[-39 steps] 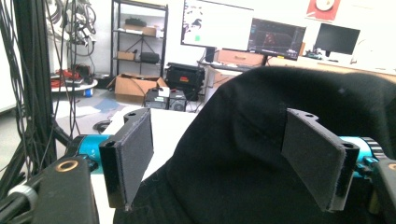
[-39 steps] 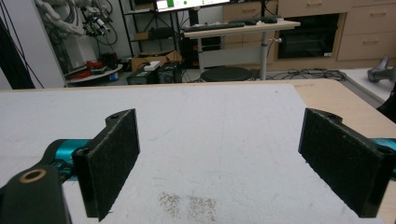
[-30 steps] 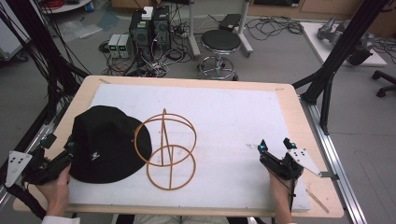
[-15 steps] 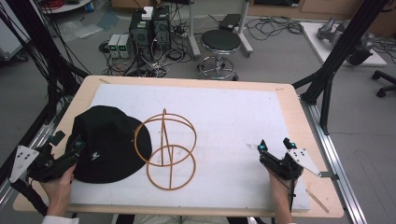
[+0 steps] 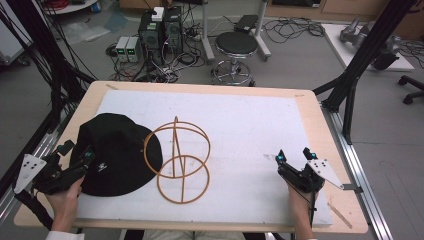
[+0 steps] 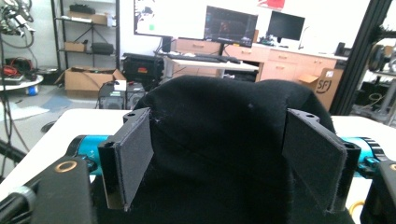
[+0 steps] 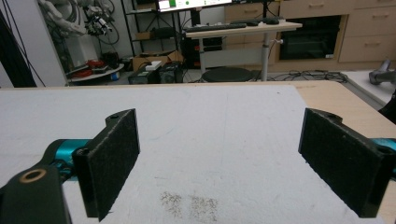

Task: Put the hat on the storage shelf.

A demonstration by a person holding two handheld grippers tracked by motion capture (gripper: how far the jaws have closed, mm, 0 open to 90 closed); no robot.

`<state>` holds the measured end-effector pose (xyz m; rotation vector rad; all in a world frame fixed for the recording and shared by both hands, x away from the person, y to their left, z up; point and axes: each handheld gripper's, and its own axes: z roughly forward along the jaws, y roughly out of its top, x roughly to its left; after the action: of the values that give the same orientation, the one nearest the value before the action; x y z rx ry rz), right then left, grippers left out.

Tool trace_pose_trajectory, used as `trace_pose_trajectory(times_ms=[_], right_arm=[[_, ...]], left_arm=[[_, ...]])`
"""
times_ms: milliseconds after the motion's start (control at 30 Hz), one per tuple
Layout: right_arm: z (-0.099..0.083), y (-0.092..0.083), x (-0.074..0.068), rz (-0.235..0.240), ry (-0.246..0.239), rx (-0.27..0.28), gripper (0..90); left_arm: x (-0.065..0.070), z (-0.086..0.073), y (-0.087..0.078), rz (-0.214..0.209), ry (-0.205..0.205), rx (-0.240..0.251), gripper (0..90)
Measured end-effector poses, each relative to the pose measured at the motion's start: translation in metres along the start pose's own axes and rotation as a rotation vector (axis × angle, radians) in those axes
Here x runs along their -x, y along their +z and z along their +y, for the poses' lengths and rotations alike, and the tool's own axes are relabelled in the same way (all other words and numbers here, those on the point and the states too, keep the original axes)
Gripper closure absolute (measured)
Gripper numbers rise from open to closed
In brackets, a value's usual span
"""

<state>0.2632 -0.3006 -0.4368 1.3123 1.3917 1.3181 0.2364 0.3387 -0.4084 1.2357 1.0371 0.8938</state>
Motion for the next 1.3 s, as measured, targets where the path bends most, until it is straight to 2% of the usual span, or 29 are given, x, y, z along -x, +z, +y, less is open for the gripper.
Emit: trace_pose_trajectory(times_ms=[233,700,800,967,1067,1167,1300], right_arm=[[0.000,0.000,0.000,0.001,0.002,-0.002,11.7],[0.000,0.000,-0.001,0.003,0.002,-0.003,11.7],[0.000,0.000,-0.001,0.001,0.002,-0.005,11.7],[0.000,0.000,-0.001,0.001,-0.001,-0.005,11.7],[0.000,0.001,-0.001,0.003,-0.003,-0.009,11.7],[0.000,0.001,-0.001,0.003,0.000,-0.011,11.7],[0.000,0.001,-0.002,0.005,-0.002,-0.011,11.7]], left_arm=[[0.006,-0.001,0.004,-0.033,0.015,-0.029,25.1],[0.019,-0.010,0.019,-0.062,0.072,-0.165,25.1],[0.020,-0.011,0.021,-0.059,0.085,-0.195,25.6],[0.021,-0.013,0.024,-0.051,0.084,-0.229,26.2],[0.022,-0.016,0.026,-0.028,0.083,-0.244,27.2],[0.022,-0.018,0.028,-0.025,0.070,-0.259,28.7],[0.023,-0.018,0.028,0.004,0.085,-0.264,33.3]])
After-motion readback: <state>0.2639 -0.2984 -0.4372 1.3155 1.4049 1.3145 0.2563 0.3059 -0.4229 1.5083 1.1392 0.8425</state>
